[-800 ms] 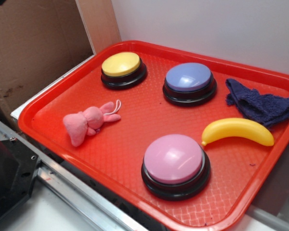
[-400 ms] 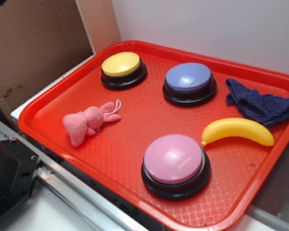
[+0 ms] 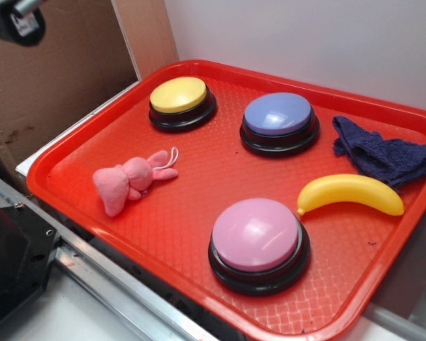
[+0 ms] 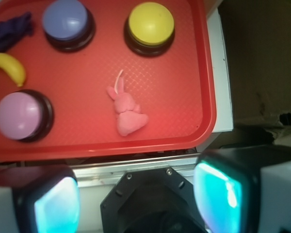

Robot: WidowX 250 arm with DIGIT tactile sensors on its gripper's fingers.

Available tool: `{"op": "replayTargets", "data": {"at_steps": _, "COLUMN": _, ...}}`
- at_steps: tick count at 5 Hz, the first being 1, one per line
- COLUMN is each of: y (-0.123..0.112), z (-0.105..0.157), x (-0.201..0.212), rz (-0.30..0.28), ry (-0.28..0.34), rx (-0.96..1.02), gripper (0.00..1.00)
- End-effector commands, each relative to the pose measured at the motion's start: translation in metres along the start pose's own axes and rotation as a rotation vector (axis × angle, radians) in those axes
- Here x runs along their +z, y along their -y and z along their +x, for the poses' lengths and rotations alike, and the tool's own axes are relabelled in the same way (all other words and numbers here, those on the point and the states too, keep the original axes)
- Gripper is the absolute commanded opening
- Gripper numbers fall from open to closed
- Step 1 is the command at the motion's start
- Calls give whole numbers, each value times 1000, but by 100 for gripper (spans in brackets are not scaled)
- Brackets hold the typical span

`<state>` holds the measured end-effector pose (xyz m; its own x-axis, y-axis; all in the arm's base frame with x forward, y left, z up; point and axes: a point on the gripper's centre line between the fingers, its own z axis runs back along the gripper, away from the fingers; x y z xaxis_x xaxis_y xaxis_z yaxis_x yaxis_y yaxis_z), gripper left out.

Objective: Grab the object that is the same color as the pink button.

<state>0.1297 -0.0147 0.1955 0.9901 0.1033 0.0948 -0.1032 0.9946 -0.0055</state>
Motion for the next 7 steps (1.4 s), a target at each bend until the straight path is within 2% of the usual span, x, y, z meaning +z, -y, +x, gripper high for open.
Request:
{"op": "replayTargets", "data": {"at_steps": 1, "y": -5, "z": 15, "x": -62, "rz": -33, "ry": -45, "rx": 54, "gripper": 100}}
{"op": "replayTargets", "data": {"at_steps": 2, "y": -7, "z": 18, "x": -96, "rz": 2, "ry": -66, "rx": 112, "gripper": 100}}
{"op": "replayTargets", "data": {"at_steps": 4, "y": 2, "z": 22, "x": -157, "rz": -2, "ry": -93, "rx": 180, "gripper": 100}}
{"op": "replayTargets", "data": {"at_steps": 5, "y": 6, "z": 24, "x": -181, "rz": -34, "ry": -118, "rx": 196, "gripper": 100}}
{"op": "replayTargets", "data": {"at_steps": 6, "y": 8, "z": 24, "x": -187, "rz": -26, "ry": -135, "rx": 216, "gripper": 100}}
{"op": "replayTargets", "data": {"at_steps": 7, "y": 8, "z": 24, "x": -186, "rz": 1, "ry": -154, "rx": 273, "gripper": 0}}
